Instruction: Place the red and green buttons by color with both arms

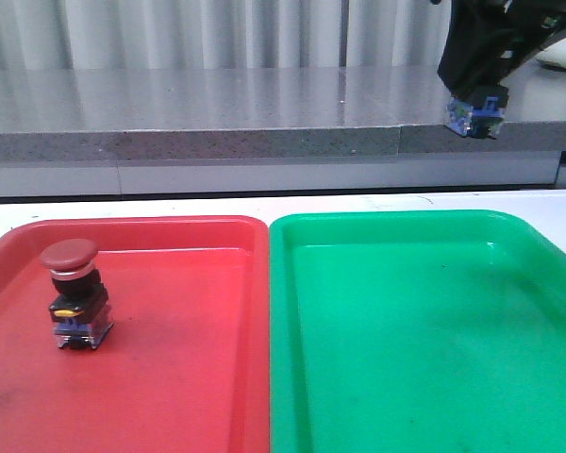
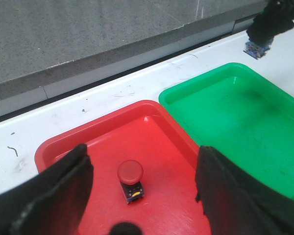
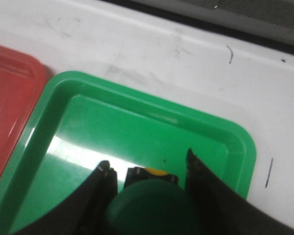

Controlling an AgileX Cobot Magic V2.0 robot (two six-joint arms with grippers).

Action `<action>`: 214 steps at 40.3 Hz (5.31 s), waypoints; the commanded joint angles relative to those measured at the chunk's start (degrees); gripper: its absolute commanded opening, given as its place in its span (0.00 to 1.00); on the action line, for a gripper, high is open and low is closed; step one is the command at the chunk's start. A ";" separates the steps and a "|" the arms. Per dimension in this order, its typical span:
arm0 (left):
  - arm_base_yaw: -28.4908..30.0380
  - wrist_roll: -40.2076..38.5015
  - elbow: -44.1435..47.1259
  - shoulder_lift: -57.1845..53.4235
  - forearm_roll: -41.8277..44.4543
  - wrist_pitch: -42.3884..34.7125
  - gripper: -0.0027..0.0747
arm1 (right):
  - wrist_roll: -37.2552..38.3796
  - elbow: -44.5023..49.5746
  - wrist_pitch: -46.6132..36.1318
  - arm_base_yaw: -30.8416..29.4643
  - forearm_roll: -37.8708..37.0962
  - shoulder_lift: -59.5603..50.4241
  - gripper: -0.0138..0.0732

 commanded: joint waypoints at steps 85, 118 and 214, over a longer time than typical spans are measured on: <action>-0.47 0.13 -1.41 0.13 -0.64 -3.98 0.60 | -0.39 19.19 -25.08 6.85 -7.89 6.87 0.73; -0.47 0.13 -1.41 0.13 -0.64 -3.98 0.60 | 0.04 12.74 0.59 6.85 -1.26 -22.51 0.73; 17.73 0.13 32.67 -27.10 0.23 -33.16 0.01 | -0.01 27.51 9.11 6.85 -2.63 -56.41 0.08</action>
